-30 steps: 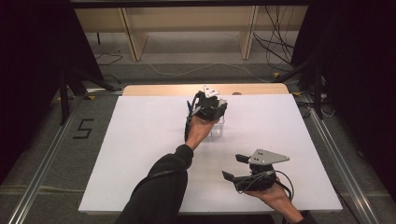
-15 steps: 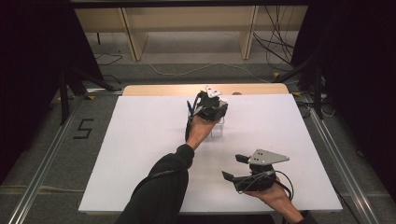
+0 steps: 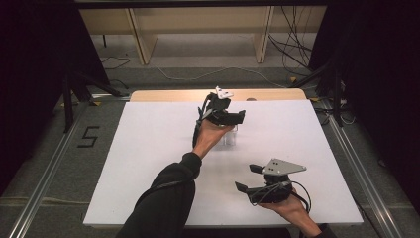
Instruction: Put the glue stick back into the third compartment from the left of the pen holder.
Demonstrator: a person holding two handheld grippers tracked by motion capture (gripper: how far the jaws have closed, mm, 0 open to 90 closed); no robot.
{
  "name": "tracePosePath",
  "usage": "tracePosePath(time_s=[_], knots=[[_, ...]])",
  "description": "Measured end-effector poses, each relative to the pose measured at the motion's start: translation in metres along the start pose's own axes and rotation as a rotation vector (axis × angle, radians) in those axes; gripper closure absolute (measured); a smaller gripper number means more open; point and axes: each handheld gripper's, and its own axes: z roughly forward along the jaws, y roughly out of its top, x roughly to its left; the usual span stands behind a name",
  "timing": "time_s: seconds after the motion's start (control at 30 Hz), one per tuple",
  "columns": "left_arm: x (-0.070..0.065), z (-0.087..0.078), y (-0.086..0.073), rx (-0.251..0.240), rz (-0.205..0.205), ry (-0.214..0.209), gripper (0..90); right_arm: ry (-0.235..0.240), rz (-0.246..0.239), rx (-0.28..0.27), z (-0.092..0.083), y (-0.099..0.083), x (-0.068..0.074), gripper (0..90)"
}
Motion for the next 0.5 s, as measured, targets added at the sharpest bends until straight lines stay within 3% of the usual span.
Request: tracePosePath(time_s=[0.23,0.5], knots=[[0.005,-0.017,-0.001,0.009,-0.002,-0.071,23.1,-0.002,0.000,0.000,0.000,0.000,0.000,23.0],[0.013,-0.035,-0.008,0.001,-0.008,-0.106,22.0,-0.004,0.002,0.000,0.001,0.000,0.000,23.0]])
